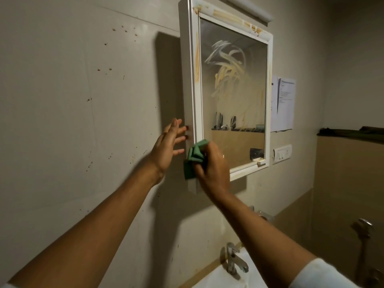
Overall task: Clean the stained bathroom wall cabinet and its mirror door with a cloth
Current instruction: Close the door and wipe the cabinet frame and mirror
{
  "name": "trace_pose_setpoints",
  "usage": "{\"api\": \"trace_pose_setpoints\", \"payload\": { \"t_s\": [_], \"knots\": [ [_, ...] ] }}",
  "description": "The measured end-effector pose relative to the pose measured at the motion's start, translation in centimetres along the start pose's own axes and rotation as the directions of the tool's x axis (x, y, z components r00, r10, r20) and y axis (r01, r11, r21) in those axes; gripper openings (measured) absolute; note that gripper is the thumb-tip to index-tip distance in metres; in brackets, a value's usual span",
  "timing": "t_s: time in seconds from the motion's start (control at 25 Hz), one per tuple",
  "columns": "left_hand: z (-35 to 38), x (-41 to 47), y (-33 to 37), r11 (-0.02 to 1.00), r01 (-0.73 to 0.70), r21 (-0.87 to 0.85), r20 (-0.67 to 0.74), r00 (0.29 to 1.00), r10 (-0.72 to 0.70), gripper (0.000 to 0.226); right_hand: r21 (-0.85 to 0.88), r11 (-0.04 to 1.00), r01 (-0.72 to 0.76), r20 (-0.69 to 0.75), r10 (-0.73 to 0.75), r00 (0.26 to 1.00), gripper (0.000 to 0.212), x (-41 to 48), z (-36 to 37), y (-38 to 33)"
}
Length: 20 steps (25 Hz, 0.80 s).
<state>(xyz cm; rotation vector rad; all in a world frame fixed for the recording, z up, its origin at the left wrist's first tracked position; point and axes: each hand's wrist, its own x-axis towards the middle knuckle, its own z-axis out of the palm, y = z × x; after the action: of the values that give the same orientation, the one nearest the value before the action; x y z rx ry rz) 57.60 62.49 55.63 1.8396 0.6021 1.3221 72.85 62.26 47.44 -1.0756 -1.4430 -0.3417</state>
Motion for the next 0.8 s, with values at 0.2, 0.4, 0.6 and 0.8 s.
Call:
{"api": "trace_pose_setpoints", "payload": {
  "t_s": [0.2,0.4,0.6,0.8],
  "knots": [
    [-0.4,2.2,2.7,0.996,-0.087,-0.019,-0.050,0.995,0.086,0.064,-0.020,0.996,0.083,0.012,-0.083,0.996,0.021,3.6,-1.3,-1.5],
    [-2.1,8.4,8.1,0.961,-0.269,0.069,-0.311,0.909,0.277,0.029,0.002,0.983,0.183,-0.095,-0.182,0.979,0.021,21.6,-4.6,-7.8],
    [-3.9,10.8,9.1,0.950,-0.279,0.141,-0.405,0.859,0.313,0.015,0.099,0.976,0.192,-0.187,-0.171,0.967,0.019,16.8,-2.6,-5.4],
    [-3.3,11.4,9.9,0.882,-0.403,0.242,-0.415,0.779,0.470,0.013,0.200,0.973,0.112,-0.103,-0.093,0.990,0.019,21.1,-4.2,-7.1]
  ]
}}
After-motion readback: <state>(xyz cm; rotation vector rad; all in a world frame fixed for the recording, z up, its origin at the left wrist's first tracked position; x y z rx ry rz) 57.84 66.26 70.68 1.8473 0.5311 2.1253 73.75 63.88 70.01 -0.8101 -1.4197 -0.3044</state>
